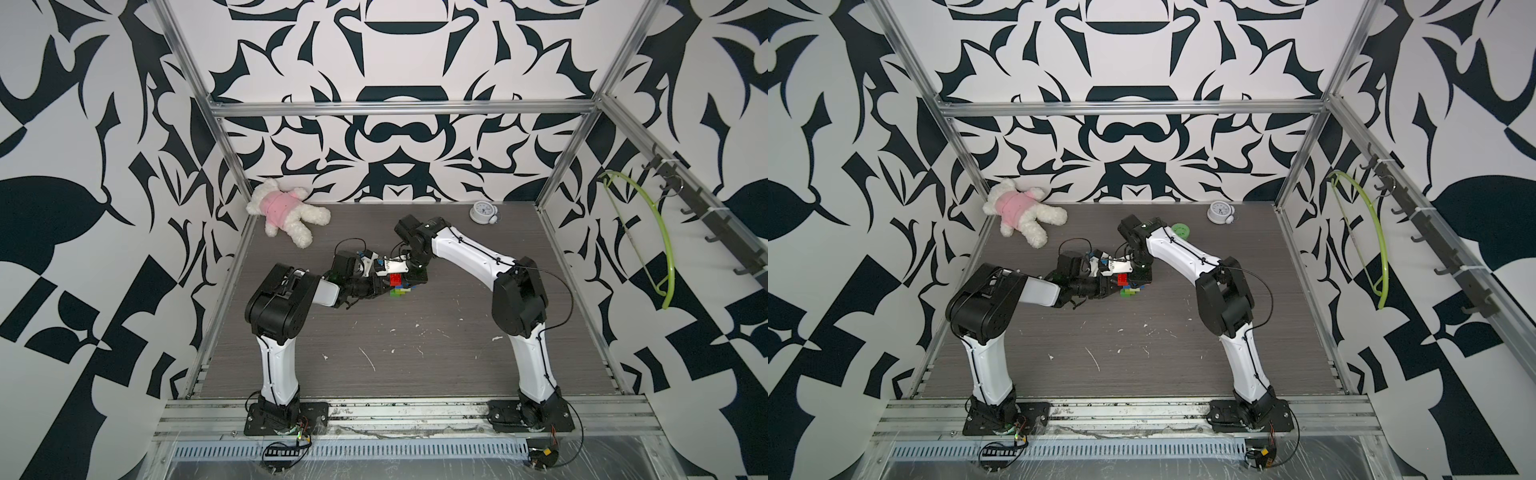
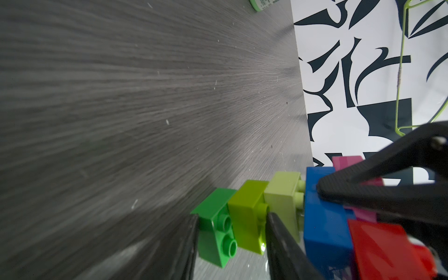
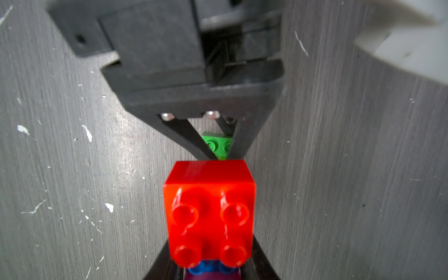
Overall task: Assemble the letter y with lego
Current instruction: Assemble the lego brick with the lego brick.
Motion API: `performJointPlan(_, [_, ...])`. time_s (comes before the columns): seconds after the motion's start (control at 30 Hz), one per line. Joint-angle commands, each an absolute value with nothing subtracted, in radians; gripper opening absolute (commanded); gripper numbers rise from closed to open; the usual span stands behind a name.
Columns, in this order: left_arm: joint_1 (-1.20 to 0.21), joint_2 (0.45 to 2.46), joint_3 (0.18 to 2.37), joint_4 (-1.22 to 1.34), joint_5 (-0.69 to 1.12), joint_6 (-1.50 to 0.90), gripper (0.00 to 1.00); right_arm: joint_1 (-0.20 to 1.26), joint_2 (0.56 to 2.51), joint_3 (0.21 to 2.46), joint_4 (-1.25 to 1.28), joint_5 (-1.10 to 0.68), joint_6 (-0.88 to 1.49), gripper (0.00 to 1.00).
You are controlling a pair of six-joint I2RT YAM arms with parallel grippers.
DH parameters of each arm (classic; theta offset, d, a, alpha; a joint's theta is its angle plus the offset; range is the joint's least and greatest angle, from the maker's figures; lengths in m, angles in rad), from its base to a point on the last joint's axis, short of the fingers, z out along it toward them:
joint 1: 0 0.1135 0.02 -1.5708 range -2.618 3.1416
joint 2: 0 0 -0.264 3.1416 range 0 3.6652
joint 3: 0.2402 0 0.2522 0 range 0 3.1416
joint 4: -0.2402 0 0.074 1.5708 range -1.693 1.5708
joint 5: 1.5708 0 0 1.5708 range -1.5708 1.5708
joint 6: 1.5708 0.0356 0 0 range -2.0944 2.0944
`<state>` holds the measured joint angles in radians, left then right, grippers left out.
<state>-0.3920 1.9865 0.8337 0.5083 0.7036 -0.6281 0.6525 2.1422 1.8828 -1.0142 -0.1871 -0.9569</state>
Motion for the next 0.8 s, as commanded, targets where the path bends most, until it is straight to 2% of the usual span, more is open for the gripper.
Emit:
performJointPlan(0.0, [-0.371, 2.128, 0.754, 0.123, 0.433, -0.607, 0.47, 0.658, 2.140, 1.924, -1.055, -0.186, -0.974, 0.22])
performJointPlan(0.77, [-0.371, 2.129, 0.755, 0.123, 0.433, -0.607, 0.47, 0.661, 2.170, 1.924, -1.067, -0.153, -0.978, 0.21])
